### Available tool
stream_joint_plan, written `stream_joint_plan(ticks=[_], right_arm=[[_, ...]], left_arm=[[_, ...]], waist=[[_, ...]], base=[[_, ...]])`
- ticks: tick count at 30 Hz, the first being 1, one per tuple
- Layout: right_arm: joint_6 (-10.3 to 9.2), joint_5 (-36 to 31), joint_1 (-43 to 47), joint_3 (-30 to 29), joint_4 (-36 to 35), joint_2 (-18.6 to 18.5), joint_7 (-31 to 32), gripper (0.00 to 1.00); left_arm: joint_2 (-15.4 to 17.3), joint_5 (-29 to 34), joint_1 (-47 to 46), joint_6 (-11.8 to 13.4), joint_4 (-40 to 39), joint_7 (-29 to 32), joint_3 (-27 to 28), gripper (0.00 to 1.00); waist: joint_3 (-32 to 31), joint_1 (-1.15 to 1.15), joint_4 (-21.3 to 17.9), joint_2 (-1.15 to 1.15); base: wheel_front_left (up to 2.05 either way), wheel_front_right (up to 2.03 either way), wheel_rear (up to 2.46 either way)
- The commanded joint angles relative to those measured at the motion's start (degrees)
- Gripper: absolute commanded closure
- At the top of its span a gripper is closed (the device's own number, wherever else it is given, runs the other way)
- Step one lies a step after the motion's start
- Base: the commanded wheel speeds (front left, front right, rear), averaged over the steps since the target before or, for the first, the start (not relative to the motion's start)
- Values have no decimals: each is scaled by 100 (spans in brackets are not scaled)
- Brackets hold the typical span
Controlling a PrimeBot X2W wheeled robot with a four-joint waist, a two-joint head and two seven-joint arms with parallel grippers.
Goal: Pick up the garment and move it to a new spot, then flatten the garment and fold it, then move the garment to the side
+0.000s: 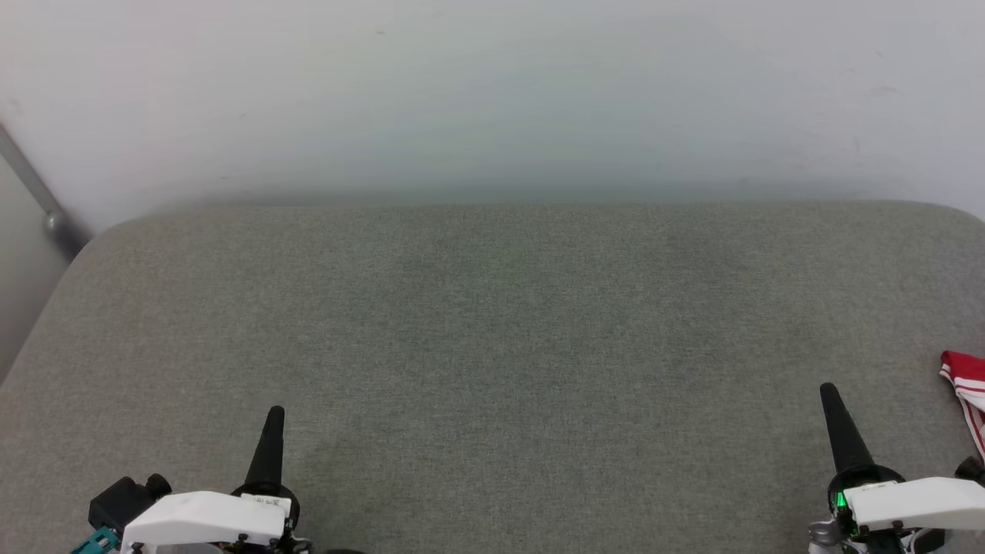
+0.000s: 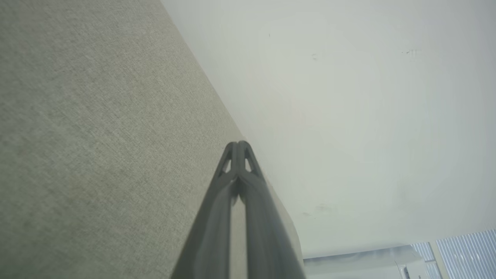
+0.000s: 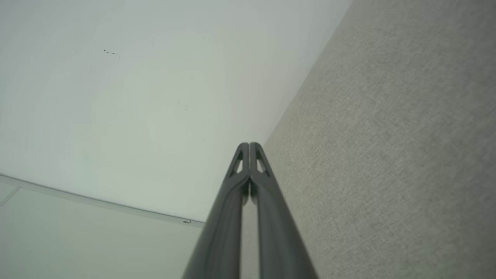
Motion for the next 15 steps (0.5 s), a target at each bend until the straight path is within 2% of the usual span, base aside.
stream_joint_plan(ticks=[1,15], right_arm=[[-1,178,-185,-13,-18,-47,43,100],[-1,903,-320,-46,101,-38,245,100]], left_arm=[[12,-174,-157,-53,-17,53,45,100],[-1,-947,-337,-135,105,251,141,100]], waist=[[6,0,-3,0],[54,0,-28,0]], base=[[0,0,0],[0,0,0]])
